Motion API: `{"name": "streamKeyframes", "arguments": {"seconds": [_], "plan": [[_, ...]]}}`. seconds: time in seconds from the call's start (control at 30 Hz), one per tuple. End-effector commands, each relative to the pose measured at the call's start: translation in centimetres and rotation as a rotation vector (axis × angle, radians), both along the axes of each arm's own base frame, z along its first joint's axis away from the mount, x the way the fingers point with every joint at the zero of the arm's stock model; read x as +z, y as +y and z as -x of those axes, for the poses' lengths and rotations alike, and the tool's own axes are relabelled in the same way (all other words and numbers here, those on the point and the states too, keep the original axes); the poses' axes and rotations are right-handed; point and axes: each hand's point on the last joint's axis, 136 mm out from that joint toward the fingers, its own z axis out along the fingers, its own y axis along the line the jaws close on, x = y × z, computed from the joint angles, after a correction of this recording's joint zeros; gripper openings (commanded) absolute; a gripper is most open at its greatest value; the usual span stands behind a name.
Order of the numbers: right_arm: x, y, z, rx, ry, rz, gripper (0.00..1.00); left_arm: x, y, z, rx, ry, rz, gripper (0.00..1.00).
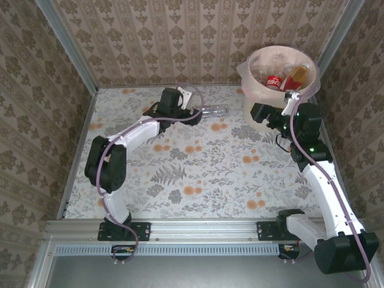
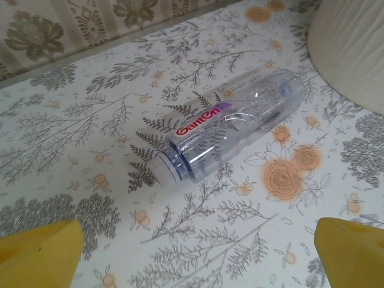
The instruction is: Put the plastic bottles in the bin
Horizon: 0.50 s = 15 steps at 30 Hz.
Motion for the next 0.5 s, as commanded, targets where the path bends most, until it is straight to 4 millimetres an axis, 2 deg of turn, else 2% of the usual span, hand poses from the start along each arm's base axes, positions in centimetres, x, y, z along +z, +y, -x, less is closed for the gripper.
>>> {"name": "streamKeyframes", "arguments": {"seconds": [0.0, 0.13, 0.2, 0.3, 0.47], "plan": [[-0.5, 0.0, 0.0, -0.038, -0.015, -0.108, 1.0, -1.7, -1.0, -0.4, -0.121, 0.044, -0.053, 1.0], [-4.5, -0.2, 0.0, -0.08, 0.063, -0.184, 1.0, -3.6, -1.5, -2.1, -0.186, 0.022, -0.107, 1.0], [-5.6, -0.4, 0.0, -0.095, 0.084, -0.178, 1.0, -4.4, -2.1, -2.7, -0.242, 0.008, -0.116, 1.0], [-6.1, -0.8, -0.1, -0.117, 0.096, -0.158, 1.0, -5.1, -3.2, -3.2, -0.34, 0.002, -0.097, 1.0], [-5.7, -1.3, -0.3, -0.139, 0.087, -0.115, 1.0, -5.9, -4.8, -4.4, -0.432, 0.014, -0.03, 0.98]]}}
